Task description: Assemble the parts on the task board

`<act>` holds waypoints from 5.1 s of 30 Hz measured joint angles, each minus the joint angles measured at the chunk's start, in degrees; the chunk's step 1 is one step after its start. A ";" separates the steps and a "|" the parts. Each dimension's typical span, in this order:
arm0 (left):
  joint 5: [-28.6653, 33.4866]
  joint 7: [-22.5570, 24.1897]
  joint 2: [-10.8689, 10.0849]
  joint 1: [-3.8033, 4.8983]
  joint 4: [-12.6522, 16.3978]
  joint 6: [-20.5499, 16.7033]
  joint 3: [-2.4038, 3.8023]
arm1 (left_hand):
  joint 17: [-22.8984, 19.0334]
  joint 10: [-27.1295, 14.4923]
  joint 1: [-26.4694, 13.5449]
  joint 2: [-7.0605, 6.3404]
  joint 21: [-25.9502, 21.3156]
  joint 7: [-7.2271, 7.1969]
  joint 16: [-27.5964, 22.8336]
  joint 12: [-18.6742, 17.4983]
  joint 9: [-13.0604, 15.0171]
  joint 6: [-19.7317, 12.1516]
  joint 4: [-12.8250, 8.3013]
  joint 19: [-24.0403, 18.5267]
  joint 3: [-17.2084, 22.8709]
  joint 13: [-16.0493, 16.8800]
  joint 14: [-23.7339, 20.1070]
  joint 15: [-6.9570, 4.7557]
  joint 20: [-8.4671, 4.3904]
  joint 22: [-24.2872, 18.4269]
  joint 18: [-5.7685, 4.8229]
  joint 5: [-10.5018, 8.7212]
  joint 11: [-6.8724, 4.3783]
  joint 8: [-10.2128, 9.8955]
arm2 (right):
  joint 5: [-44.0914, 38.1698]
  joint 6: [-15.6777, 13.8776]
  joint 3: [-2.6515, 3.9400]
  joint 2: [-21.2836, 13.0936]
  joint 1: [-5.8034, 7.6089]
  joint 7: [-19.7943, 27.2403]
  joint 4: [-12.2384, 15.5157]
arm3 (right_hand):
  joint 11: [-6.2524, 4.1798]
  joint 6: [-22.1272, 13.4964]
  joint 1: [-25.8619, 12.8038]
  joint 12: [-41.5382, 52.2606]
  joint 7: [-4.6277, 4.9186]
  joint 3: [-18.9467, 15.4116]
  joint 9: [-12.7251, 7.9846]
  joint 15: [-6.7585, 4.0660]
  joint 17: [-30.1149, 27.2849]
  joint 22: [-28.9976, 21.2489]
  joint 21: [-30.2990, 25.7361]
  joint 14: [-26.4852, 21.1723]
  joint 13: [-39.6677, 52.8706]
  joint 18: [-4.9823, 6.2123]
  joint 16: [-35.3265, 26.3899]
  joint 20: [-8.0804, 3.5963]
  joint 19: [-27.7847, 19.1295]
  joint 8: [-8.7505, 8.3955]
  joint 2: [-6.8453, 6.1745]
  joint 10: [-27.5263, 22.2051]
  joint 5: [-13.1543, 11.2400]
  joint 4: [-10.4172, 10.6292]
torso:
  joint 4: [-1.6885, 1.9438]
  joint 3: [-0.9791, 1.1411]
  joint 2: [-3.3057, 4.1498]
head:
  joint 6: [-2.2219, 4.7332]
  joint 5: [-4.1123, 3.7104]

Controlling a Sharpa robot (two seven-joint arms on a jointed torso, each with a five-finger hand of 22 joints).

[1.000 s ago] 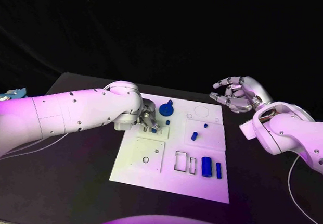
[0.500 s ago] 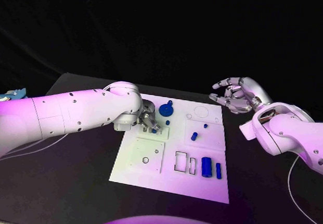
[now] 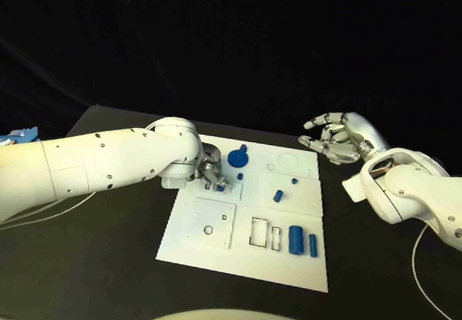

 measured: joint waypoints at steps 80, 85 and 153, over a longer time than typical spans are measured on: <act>-0.79 4.01 5.09 2.90 -17.83 4.15 2.22 | -0.03 -6.42 6.80 1.81 -2.17 3.68 -1.48 -3.98 -5.54 -5.72 0.02 -2.98 -7.41 -7.43 -0.12 2.58 2.34 -4.27 0.01 0.00 3.53 -7.06 | 0.00 0.09 -0.04 0.69 -0.44 -0.40 -0.99 | -0.25 0.01 -0.37 0.00 0.00 0.00 -0.16 0.00 -0.06 -0.27 -0.55 0.00 -0.23 0.00 -0.23 0.21 -0.19 0.23 0.37 -0.24 0.00 0.00 | 0.04 -0.10 0.07 | 0.41 0.17; -0.47 4.02 5.26 2.88 -18.12 4.14 2.15 | -0.03 -6.62 7.36 2.36 -2.17 3.68 -1.48 -3.98 -5.65 -5.72 -0.15 -2.98 -7.24 -7.44 -0.12 2.58 2.34 -4.22 0.01 0.00 3.33 -7.06 | 0.01 0.09 -0.04 0.70 -0.46 -0.40 -0.99 | -0.25 0.01 -0.55 0.00 0.00 0.00 -0.16 0.00 -0.06 -0.27 -0.55 0.00 -0.23 0.00 -0.23 0.21 -0.20 0.23 0.53 -0.24 0.00 0.00 | 0.00 -0.09 0.09 | 0.35 0.14; 8.72 6.32 -5.87 1.23 -1.15 -4.45 1.74 | -0.04 -4.25 13.73 0.76 -1.10 3.17 -0.99 -1.97 -5.85 -6.42 -3.57 -1.94 12.35 -6.40 -0.11 1.74 1.75 -1.69 0.01 0.19 1.82 1.39 | 0.09 0.10 -0.05 0.00 -0.48 -0.50 -0.79 | -0.25 0.01 -1.35 0.00 0.00 0.00 -0.27 0.00 -0.47 -0.55 -1.00 0.00 -0.22 -0.01 -0.54 0.00 -0.40 0.44 0.91 -0.24 0.36 0.00 | 0.18 -0.07 -0.05 | 0.07 0.31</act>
